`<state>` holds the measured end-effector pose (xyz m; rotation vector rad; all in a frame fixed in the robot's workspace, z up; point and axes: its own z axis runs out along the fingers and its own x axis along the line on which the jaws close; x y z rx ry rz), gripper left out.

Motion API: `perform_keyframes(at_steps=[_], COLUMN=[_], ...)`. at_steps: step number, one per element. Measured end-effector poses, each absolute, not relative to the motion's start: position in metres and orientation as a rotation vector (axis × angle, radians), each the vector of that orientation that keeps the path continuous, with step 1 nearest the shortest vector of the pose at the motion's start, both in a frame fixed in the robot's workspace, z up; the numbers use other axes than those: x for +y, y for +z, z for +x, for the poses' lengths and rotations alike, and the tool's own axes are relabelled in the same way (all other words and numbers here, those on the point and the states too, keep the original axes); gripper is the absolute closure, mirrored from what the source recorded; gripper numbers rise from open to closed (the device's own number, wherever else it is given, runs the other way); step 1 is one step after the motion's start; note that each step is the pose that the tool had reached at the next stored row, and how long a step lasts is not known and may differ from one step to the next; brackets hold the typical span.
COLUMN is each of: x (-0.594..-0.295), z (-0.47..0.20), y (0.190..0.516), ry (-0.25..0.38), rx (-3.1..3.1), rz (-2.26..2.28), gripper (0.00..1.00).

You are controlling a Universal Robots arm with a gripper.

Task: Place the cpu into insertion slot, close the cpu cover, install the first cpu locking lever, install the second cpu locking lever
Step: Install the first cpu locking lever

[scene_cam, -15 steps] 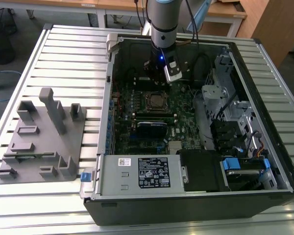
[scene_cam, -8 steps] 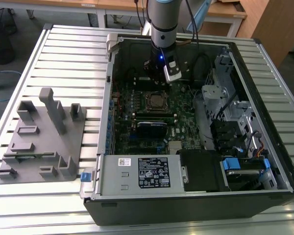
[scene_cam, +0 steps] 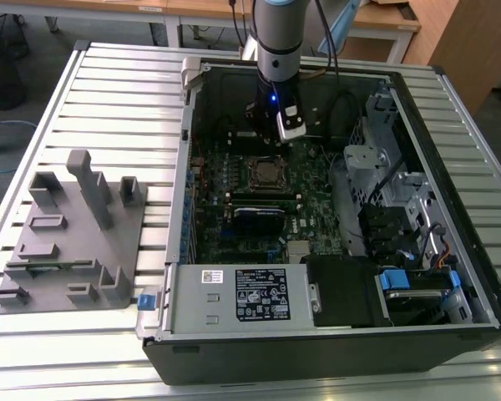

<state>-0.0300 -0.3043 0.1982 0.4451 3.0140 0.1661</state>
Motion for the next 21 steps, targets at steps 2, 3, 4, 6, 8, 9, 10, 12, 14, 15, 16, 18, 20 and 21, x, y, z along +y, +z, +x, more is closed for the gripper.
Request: perform_keyframes(at_steps=[2,3,4,6,8,9,10,12,14,15,16,18,20,21], x=[-0.3041,-0.3041,-0.3040,-0.3040,-0.3039,-0.3039,-0.3039,-0.3038,-0.3038,-0.3038,-0.3038,-0.3038,-0.3038,-0.3038], z=[-0.0299,-0.0299,-0.0299,-0.0299,-0.0299,-0.0299,-0.0299,-0.0299,-0.0296,-0.0293,-0.0290,-0.0279,-0.0267,-0.0263], y=[0.1982,0.1982,0.1981,0.1982,0.1981,0.1982,0.1982,0.1982,0.1982,0.1982,0.1982,0.1982,0.1981,0.1981], ry=[0.166,0.166,0.166,0.166,0.166,0.166,0.166,0.166,0.166,0.166,0.166,0.166,0.166,0.166], rx=[3.013,3.013,3.013,3.013,3.013,3.013,3.013,3.013,3.013,3.013,3.013,3.013,3.014,3.014], rz=[0.451,0.451,0.451,0.451,0.451,0.451,0.451,0.451,0.451,0.450,0.450,0.448,0.447,0.447], gripper=[0.89,0.89,0.89,0.89,0.89,0.89,0.89,0.89,0.89,0.89,0.89,0.89,0.89,0.89])
